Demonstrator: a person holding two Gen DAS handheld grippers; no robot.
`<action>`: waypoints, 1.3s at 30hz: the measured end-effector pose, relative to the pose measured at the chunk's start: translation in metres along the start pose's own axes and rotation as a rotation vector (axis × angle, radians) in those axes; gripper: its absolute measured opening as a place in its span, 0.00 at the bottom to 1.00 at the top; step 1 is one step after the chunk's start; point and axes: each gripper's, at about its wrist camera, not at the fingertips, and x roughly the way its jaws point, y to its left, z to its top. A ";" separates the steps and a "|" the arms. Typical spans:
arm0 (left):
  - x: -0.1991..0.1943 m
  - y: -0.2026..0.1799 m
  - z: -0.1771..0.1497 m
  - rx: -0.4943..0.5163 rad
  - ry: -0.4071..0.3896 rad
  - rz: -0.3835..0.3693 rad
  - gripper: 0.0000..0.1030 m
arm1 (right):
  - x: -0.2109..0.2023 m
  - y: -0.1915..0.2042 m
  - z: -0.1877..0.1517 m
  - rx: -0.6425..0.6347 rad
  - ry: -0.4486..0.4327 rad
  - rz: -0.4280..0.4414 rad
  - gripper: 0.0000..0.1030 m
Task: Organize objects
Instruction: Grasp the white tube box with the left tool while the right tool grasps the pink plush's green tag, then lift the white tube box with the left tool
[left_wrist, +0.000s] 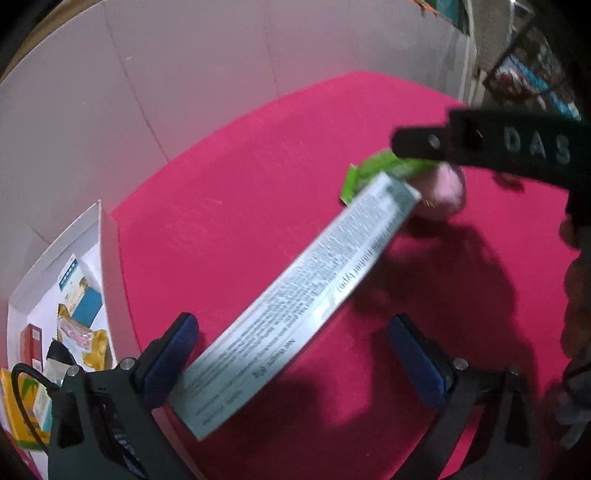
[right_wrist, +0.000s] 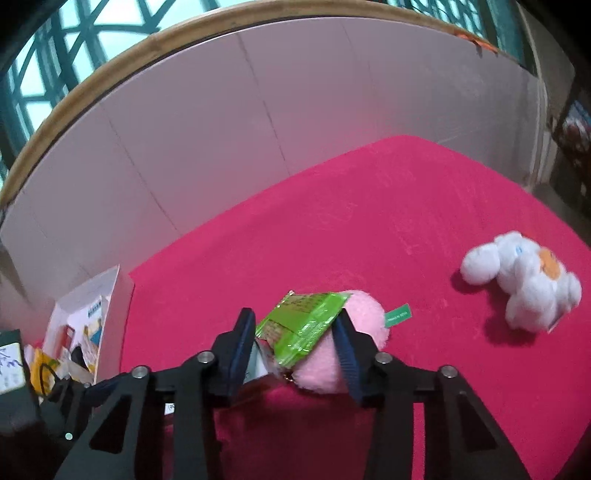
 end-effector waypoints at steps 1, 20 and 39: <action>-0.001 -0.005 -0.003 0.024 0.001 0.010 0.93 | 0.000 0.004 -0.002 -0.031 -0.001 -0.012 0.28; -0.050 -0.018 -0.033 -0.037 -0.077 -0.060 0.30 | -0.074 0.003 -0.008 -0.003 -0.186 0.074 0.07; -0.105 -0.004 -0.048 -0.148 -0.216 -0.097 0.30 | -0.127 0.023 -0.011 -0.020 -0.282 0.157 0.02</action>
